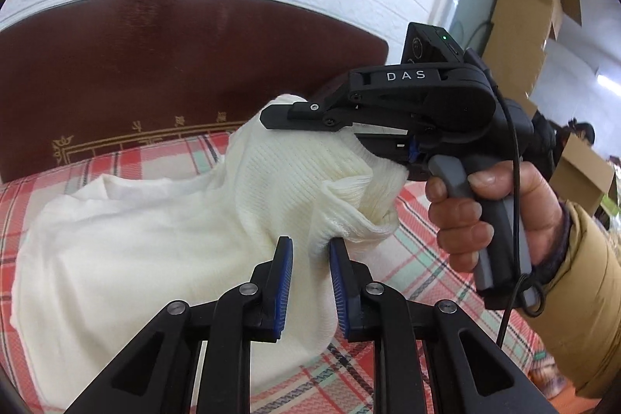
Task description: Fold clothes
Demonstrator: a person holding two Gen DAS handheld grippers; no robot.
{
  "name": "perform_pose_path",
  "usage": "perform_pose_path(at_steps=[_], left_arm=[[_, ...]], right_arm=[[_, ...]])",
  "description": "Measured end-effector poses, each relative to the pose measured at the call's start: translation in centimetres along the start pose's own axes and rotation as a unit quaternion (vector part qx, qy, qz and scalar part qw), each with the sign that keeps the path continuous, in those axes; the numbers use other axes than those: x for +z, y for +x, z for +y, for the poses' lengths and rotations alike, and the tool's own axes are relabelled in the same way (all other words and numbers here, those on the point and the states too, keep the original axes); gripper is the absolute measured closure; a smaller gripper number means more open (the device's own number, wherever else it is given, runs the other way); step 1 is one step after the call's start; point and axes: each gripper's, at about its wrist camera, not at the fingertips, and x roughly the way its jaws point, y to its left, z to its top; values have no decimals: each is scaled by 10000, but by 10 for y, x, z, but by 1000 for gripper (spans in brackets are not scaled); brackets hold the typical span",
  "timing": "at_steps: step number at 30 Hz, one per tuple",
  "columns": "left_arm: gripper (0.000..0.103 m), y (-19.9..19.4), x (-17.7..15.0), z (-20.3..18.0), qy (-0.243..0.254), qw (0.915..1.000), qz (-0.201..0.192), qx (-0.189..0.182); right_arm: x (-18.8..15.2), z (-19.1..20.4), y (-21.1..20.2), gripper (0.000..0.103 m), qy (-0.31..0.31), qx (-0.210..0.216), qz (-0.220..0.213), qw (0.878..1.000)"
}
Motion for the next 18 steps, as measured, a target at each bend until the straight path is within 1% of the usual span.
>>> perform_pose_path(at_steps=[6,11,18], left_arm=[[84,-18,-3,27,-425,9989,-170,-20],[84,-33,-8,44,-677,9974,-250,52],[84,-55,-23,72,-1073,9935,-334,157]], right_arm=[[1,20,36,88,116,148,86,9998],[1,34,73,88,243,241,222,9992],[-5,41,129,88,411,87,488,9979]])
